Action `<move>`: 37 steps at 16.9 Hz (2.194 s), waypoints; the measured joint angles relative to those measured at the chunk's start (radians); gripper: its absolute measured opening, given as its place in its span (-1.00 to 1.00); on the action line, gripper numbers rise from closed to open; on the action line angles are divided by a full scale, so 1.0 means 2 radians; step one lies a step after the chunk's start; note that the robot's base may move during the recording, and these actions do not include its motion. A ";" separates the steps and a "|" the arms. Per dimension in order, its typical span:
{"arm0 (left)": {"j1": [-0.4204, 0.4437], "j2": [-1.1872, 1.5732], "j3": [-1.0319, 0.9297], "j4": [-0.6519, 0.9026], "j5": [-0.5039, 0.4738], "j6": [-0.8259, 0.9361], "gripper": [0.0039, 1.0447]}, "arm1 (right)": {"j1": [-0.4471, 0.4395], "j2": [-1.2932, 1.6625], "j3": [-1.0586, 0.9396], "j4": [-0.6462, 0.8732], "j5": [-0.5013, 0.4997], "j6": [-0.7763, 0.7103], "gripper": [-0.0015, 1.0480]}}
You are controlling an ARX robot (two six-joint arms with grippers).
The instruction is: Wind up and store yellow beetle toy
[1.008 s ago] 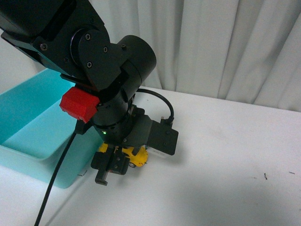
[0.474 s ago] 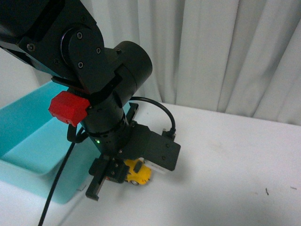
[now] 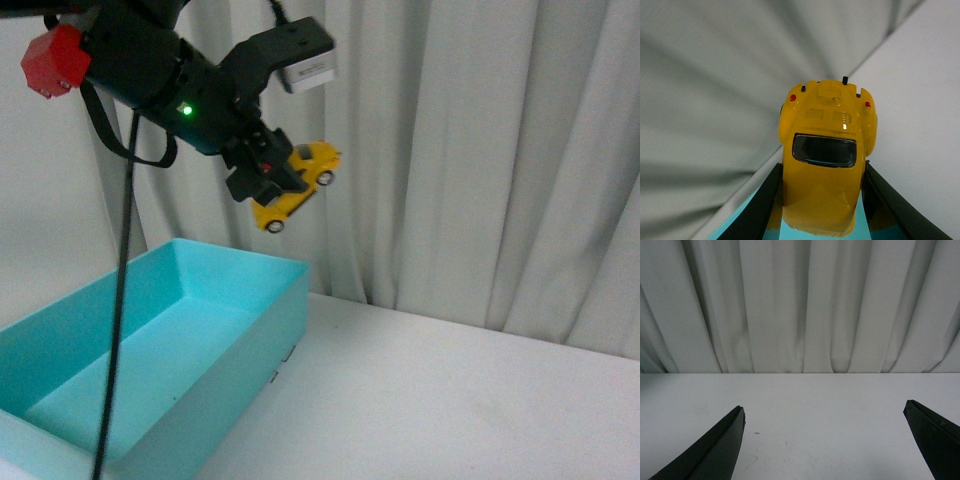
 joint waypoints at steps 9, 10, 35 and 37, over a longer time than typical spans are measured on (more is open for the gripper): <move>0.090 0.124 -0.036 0.013 -0.166 -0.101 -0.26 | 0.000 0.000 0.000 0.000 0.000 0.000 0.87; 0.092 0.135 -0.042 0.014 -0.169 -0.104 -0.26 | 0.000 0.000 0.000 0.000 0.000 0.000 0.87; 0.043 -0.116 -0.423 0.637 -0.047 -0.384 -0.67 | 0.000 0.000 0.000 0.000 0.000 0.000 0.87; 0.032 -0.142 -0.484 0.620 -0.060 -0.392 -0.97 | 0.000 0.000 0.000 0.000 0.000 0.000 0.87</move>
